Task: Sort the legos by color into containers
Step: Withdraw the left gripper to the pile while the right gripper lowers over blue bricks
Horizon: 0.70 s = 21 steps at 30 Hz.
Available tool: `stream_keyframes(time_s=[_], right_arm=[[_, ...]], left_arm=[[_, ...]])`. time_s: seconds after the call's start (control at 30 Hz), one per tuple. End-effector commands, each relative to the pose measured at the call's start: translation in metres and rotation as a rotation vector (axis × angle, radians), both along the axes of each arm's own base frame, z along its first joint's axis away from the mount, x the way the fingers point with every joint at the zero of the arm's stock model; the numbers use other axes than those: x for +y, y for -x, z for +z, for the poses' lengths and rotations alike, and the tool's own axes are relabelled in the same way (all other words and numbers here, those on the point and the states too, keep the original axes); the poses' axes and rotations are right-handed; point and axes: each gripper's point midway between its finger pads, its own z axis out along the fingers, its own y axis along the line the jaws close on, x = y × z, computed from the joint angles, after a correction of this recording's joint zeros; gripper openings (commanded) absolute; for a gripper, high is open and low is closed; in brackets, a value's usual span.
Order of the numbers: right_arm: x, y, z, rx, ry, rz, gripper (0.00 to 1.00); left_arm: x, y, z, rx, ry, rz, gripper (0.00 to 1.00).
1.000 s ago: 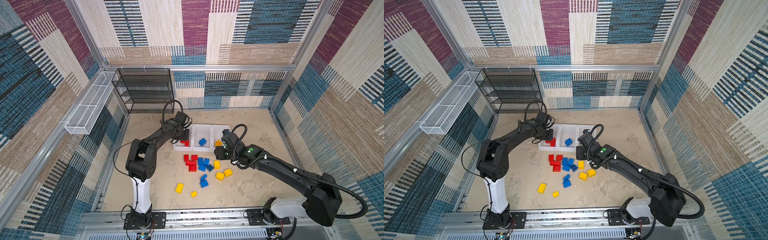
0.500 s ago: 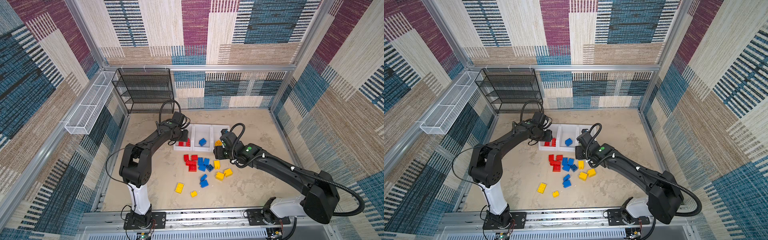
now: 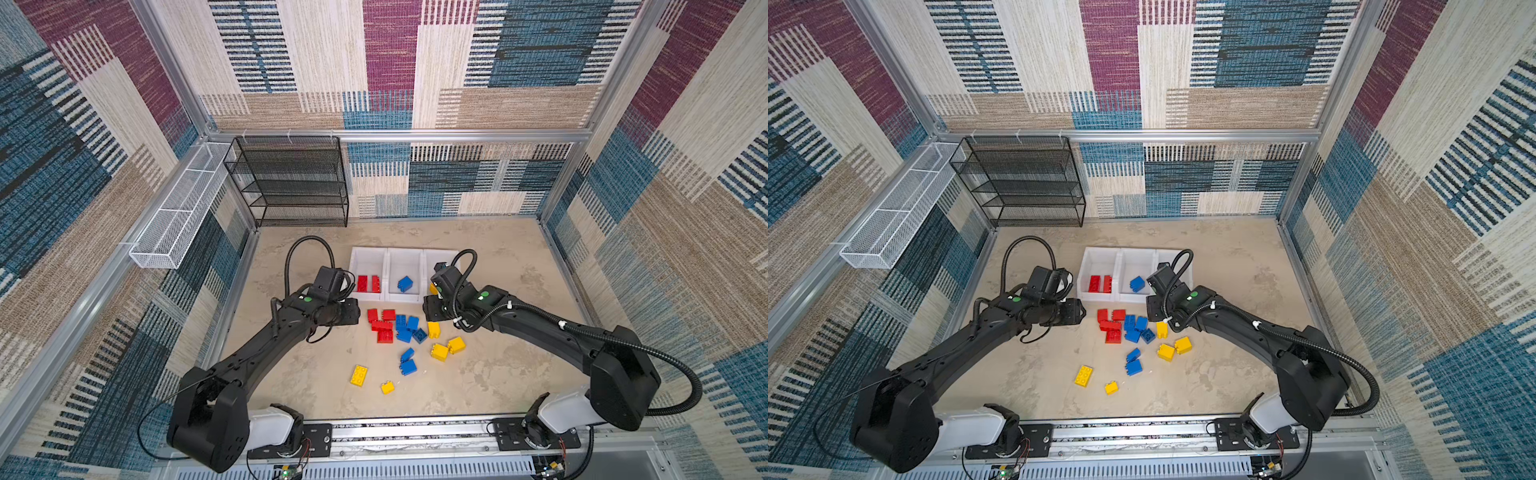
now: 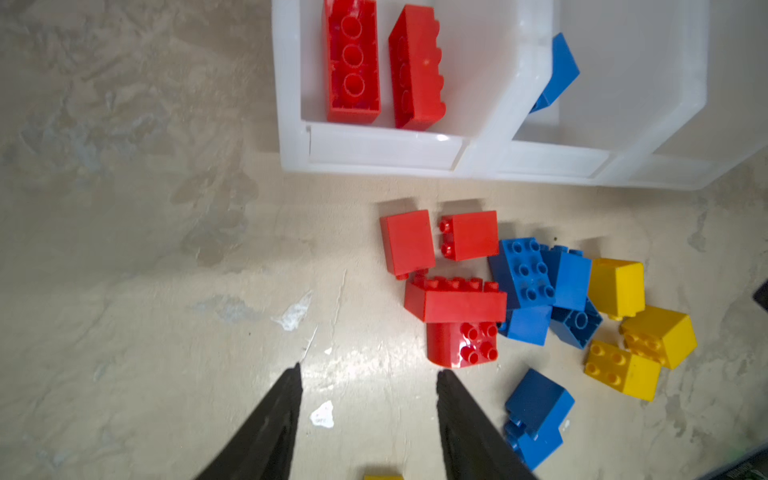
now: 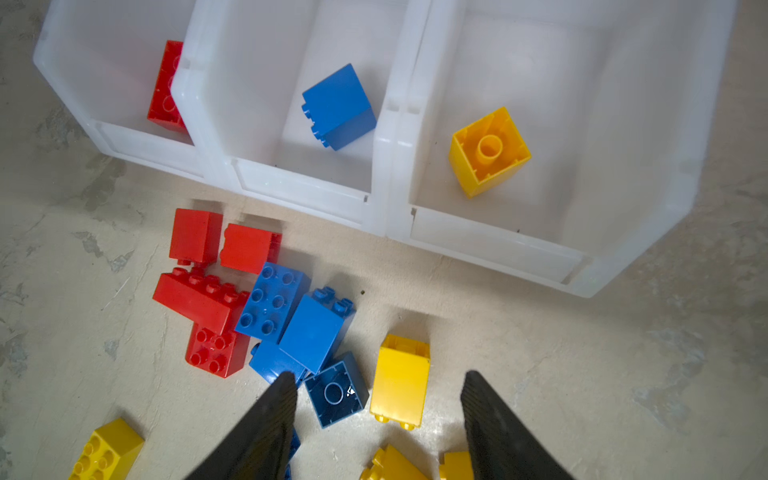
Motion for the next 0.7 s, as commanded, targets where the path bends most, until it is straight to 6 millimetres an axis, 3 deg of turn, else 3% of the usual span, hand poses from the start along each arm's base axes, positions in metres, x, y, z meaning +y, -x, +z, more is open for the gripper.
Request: stream_keyframes(time_s=[0.0, 0.47, 0.67], right_arm=[[0.008, -0.004, 0.003, -0.009, -0.024, 0.004, 0.66], [0.020, 0.000, -0.020, 0.053, 0.001, -0.028, 0.67], [0.037, 0.004, -0.029, 0.087, 0.002, -0.022, 0.67]], left_arm=[[-0.001, 0.002, 0.005, -0.028, 0.064, 0.058, 0.56], [0.002, 0.028, -0.010, -0.026, 0.116, 0.064, 0.56], [0.000, 0.034, -0.014, -0.011, 0.134, 0.058, 0.56]])
